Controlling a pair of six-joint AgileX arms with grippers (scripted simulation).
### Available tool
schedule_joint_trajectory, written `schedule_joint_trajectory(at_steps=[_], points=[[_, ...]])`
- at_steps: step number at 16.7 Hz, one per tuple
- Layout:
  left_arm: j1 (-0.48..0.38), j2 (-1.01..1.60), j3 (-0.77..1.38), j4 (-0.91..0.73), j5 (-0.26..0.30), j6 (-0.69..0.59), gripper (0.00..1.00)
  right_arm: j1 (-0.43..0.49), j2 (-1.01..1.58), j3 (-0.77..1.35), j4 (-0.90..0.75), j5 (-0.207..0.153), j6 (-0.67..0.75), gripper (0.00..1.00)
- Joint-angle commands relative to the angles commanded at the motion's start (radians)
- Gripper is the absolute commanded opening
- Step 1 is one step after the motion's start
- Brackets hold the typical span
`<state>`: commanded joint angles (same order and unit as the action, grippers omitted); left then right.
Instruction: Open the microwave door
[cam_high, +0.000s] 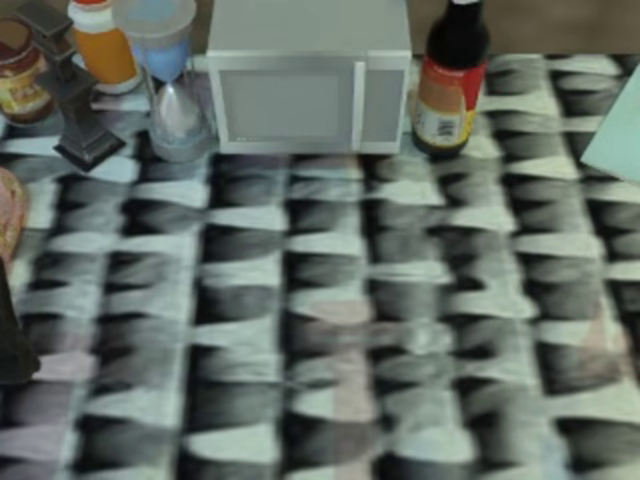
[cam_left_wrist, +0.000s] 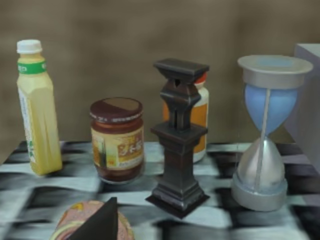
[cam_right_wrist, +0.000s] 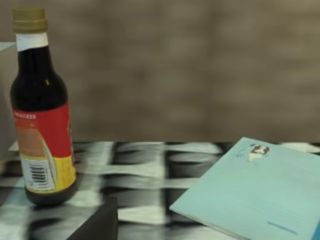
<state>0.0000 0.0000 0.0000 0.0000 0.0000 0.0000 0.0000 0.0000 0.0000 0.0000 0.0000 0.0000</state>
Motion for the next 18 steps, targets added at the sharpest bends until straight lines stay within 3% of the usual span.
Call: schedule_joint_trajectory(at_steps=[4, 8, 18], points=[[-0.015, 0.030, 0.030, -0.009, -0.006, -0.011, 1.00, 0.000, 0.000, 0.000, 0.000, 0.000, 0.000, 1.00], [-0.092, 0.218, 0.213, -0.071, -0.045, -0.070, 1.00, 0.000, 0.000, 0.000, 0.000, 0.000, 0.000, 1.00], [-0.406, 1.226, 1.069, -0.378, -0.244, -0.338, 1.00, 0.000, 0.000, 0.000, 0.000, 0.000, 0.000, 1.00]])
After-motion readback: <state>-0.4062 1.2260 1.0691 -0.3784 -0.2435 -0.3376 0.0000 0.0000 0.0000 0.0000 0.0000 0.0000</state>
